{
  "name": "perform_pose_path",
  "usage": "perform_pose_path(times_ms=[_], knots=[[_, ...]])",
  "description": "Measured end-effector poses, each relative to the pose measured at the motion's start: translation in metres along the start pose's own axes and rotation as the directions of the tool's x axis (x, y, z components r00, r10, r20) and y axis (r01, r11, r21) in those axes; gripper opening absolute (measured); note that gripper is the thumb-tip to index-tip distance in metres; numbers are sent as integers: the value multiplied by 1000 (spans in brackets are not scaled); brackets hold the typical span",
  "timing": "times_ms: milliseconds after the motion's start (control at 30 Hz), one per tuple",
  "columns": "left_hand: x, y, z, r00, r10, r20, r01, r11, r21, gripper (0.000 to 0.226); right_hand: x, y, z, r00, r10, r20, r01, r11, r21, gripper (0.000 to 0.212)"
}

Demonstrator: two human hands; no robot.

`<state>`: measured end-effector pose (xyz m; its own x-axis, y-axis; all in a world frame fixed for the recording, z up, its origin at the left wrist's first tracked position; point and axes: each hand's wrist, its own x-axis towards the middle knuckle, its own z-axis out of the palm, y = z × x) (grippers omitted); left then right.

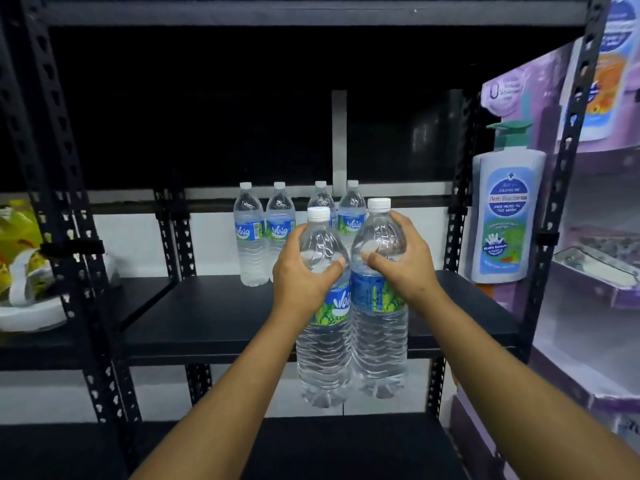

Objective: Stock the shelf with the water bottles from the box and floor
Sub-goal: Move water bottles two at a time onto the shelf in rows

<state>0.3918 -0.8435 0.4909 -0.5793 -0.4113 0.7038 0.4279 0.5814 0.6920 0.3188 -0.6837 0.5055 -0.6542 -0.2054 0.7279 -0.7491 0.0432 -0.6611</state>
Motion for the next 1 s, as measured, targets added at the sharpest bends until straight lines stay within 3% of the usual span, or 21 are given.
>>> perform_pose_path(times_ms=[167,633,1000], knots=[[34,-10,19,999,10,-35,-9,999,44,71,32,18,3,998,-39,-38,40,999,1,66],[91,-50,66,997,4,-74,5,993,117,71,90,93,20,997,-39,-61,42,998,42,68],[118,-81,79,997,-5,-81,15,992,127,72,114,113,35,999,-40,-10,40,999,28,63]])
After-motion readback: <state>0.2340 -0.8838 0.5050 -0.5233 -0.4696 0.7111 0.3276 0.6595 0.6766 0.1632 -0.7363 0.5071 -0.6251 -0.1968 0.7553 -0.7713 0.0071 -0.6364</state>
